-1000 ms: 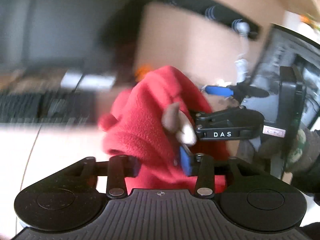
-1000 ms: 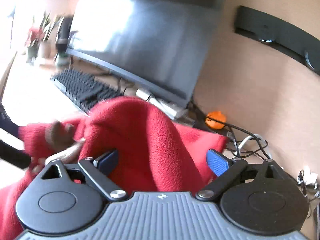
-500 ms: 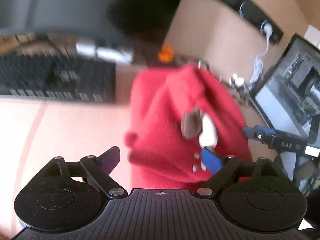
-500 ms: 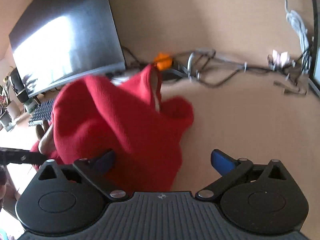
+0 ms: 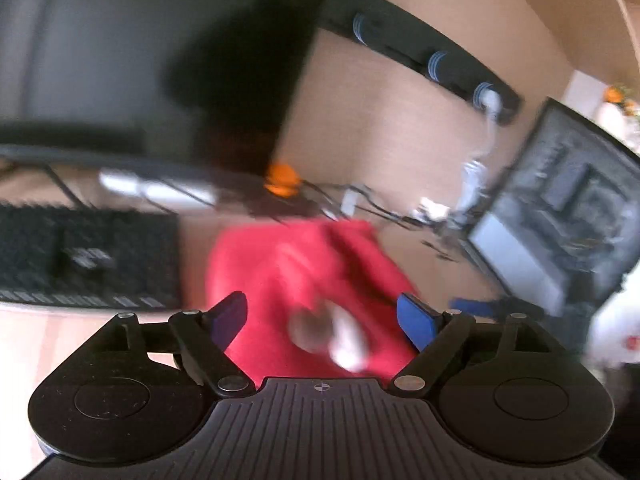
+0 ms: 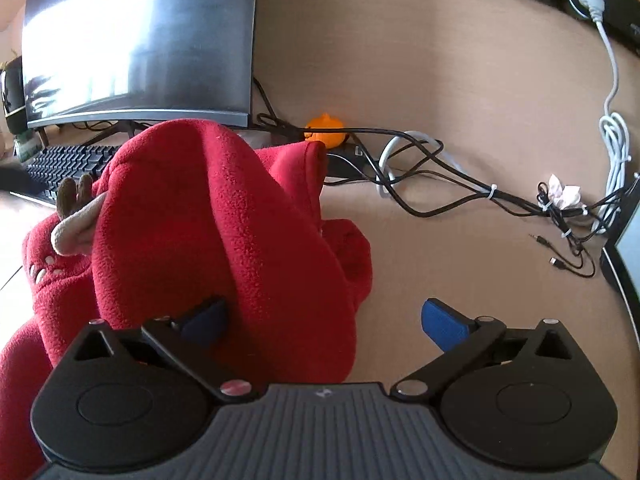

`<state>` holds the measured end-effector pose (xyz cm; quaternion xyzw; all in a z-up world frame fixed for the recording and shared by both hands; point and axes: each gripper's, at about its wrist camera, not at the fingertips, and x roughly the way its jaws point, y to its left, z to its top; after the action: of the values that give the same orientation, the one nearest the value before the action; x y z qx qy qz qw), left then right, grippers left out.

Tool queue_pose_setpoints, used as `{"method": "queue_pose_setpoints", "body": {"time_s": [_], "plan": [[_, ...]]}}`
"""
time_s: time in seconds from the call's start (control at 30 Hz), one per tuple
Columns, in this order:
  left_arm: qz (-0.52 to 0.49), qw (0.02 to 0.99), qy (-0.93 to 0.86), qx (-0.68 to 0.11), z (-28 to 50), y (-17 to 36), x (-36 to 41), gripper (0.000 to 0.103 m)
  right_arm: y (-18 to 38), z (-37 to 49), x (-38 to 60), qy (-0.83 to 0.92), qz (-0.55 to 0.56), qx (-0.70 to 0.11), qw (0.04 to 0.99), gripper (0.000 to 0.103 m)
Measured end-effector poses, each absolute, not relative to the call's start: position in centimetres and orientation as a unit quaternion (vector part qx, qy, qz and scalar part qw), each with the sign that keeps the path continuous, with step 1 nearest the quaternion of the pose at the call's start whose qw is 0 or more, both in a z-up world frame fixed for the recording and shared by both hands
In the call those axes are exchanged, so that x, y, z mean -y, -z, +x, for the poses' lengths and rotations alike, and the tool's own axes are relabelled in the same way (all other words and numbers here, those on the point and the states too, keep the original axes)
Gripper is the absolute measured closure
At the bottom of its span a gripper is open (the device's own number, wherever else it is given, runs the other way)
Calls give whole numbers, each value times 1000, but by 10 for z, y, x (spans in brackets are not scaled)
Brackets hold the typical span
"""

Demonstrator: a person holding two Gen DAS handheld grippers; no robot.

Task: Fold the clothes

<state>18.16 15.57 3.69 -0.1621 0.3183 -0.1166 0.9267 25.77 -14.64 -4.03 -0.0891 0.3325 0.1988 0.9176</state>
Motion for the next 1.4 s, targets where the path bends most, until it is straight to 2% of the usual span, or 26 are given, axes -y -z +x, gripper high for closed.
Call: {"method": "queue_pose_setpoints", "body": {"time_s": [0.13,0.23,0.3,0.33,0.43,0.47,0.5,0.6,0.73,0.83,1.03,1.2,1.4], "plan": [[-175,908,102,-368,191,1,-150,19,10,253,151,-213,-73,-287,931,1],[-196,895,89,-390,196,21,-156,21,-14,250,157,-252,-22,-257,933,1],[-199,895,89,-389,199,23,-158,21,-14,256,154,-276,5,-265,924,2],[-199,895,90,-388,201,23,-159,20,-13,260,152,-287,18,-271,919,6],[-200,895,91,-388,206,24,-160,19,18,276,141,-277,16,-327,903,11],[-200,895,91,-389,208,24,-161,18,31,281,140,-270,19,-344,899,11],[-200,895,92,-389,208,25,-162,18,45,285,139,-262,23,-360,895,6],[-193,896,93,-389,205,25,-161,17,57,296,150,-262,82,-384,881,0],[-187,897,92,-389,202,26,-159,17,60,299,155,-265,100,-391,876,0],[-186,897,89,-391,204,25,-158,16,55,297,155,-264,92,-388,879,0],[-184,898,87,-390,199,16,-160,17,18,273,139,-263,-28,-297,917,0],[-190,902,77,-379,188,8,-165,16,42,277,122,-170,-166,-301,923,0],[-196,906,58,-370,176,1,-173,15,45,280,129,-171,-149,-308,924,0]]}}
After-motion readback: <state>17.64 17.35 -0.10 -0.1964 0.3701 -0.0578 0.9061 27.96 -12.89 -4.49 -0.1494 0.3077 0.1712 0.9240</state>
